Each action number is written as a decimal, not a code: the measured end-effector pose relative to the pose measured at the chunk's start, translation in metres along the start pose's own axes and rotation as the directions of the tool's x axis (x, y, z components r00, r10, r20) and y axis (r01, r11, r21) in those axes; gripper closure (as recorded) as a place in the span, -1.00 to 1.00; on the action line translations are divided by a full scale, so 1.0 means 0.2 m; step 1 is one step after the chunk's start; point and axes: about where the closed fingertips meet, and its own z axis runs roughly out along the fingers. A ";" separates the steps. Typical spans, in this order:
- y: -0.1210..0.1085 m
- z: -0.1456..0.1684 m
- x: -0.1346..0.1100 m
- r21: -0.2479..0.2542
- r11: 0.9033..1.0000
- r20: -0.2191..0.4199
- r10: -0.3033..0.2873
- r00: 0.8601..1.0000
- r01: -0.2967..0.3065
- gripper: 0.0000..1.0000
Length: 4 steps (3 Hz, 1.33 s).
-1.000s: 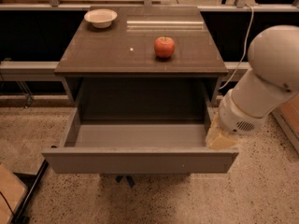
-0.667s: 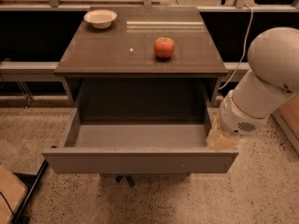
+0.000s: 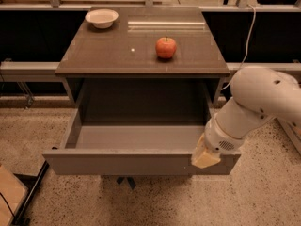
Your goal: Close top drawer
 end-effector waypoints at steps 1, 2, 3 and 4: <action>-0.03 0.20 0.04 -0.049 0.997 0.040 0.054 0.998 -0.052 1.00; -0.12 0.33 0.05 -0.071 0.995 0.072 0.070 0.995 -0.065 1.00; -0.12 0.33 0.05 -0.071 0.995 0.072 0.070 0.995 -0.065 1.00; -0.25 0.40 0.02 0.005 0.998 0.081 0.055 0.995 -0.056 1.00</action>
Offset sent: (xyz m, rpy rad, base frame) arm 0.0511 0.0121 -0.1102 0.1489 0.0925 -0.0717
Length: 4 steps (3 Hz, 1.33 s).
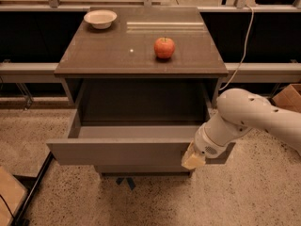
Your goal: Close top drawer
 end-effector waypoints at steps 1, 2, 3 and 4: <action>0.00 0.00 0.00 0.001 1.000 0.001 -0.001 1.000 0.001 1.00; -0.20 -0.03 -0.11 0.048 0.998 0.051 -0.052 0.997 0.050 1.00; -0.20 -0.03 -0.11 0.052 0.997 0.054 -0.056 0.997 0.053 1.00; -0.26 0.00 -0.10 0.080 0.996 0.050 -0.031 0.998 0.027 1.00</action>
Offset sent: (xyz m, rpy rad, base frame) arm 0.2029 0.0264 0.0455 0.1679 -0.3468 0.0885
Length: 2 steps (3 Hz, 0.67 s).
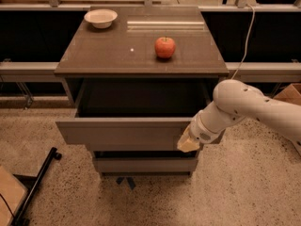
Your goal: Close top drawer
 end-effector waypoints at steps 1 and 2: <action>-0.22 0.07 -0.05 0.065 0.997 0.001 -0.052 0.999 0.051 1.00; -0.23 0.07 -0.05 0.069 0.996 0.000 -0.058 0.998 0.057 1.00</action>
Offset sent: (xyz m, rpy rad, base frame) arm 0.1894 0.0115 0.0041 -0.0504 -0.3099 0.0998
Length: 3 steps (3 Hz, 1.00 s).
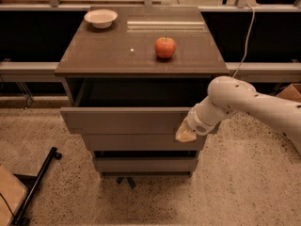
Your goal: Close top drawer
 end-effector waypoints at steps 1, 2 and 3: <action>-0.21 0.02 -0.06 0.053 0.997 0.009 -0.048 0.999 0.047 1.00; -0.31 0.01 -0.10 0.089 0.993 0.012 -0.077 0.997 0.076 1.00; -0.49 -0.01 -0.19 0.151 0.981 0.015 -0.127 0.992 0.124 0.61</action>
Offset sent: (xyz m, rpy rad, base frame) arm 0.1757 0.0073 0.0457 -0.0462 -0.3333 0.0710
